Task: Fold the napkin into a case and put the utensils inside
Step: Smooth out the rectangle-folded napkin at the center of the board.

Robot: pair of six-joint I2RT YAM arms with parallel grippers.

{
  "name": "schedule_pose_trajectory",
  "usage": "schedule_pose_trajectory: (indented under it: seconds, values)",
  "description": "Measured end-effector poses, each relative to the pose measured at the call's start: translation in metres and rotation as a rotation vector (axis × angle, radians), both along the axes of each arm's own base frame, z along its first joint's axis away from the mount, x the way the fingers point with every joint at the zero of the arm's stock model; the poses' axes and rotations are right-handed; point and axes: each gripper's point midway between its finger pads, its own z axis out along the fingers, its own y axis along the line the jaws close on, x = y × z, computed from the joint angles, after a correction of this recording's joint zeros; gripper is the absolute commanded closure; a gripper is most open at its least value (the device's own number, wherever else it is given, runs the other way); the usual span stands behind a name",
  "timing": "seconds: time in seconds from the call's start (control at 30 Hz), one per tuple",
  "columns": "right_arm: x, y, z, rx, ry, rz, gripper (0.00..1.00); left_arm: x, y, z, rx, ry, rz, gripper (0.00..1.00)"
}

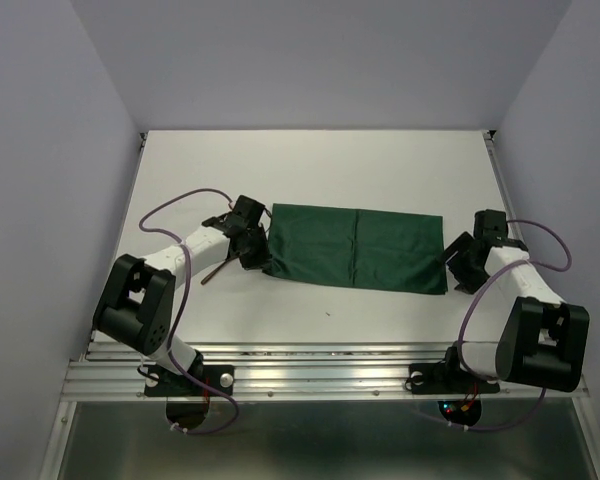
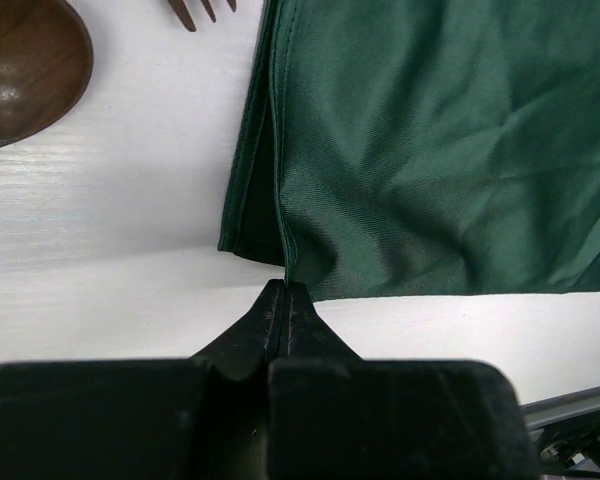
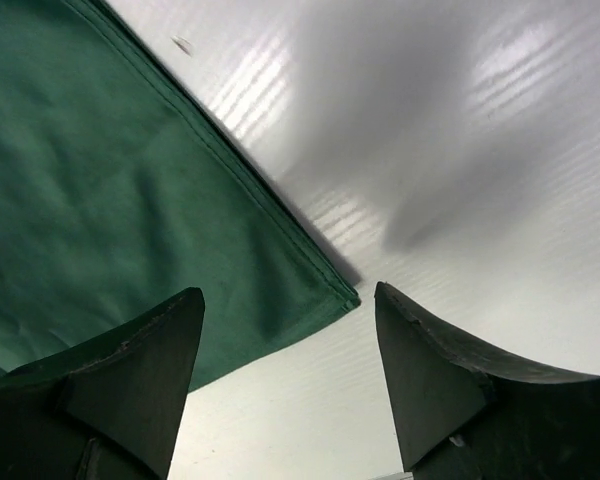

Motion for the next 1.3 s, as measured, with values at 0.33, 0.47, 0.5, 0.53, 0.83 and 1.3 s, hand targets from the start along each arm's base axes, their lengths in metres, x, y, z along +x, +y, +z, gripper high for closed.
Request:
schedule_pose_trajectory:
  seconds: [0.33, 0.47, 0.5, 0.53, 0.83, 1.3]
  values:
    - [-0.023, 0.007, -0.018, 0.044, 0.082, -0.064, 0.47, 0.007, -0.001, 0.010, 0.007, -0.029, -0.021, 1.00]
    - [-0.023, 0.005, -0.018, 0.030, 0.084, -0.074, 0.51, 0.006, -0.001, 0.010, 0.009, -0.025, -0.021, 1.00]
    - [-0.023, 0.004, -0.018, 0.027, 0.084, -0.076, 0.52, 0.006, -0.001, 0.010, 0.009, -0.025, -0.021, 1.00]
    - [-0.023, 0.003, -0.019, 0.019, 0.084, -0.078, 0.53, 0.006, 0.000, 0.010, 0.010, -0.025, -0.021, 1.00]
    - [-0.028, 0.001, -0.030, 0.007, 0.105, -0.083, 0.61, 0.006, 0.000, 0.010, 0.010, -0.024, -0.021, 1.00]
    - [-0.027, -0.003, -0.031, -0.012, 0.106, -0.073, 0.99, 0.007, -0.001, 0.012, 0.010, -0.027, -0.026, 1.00]
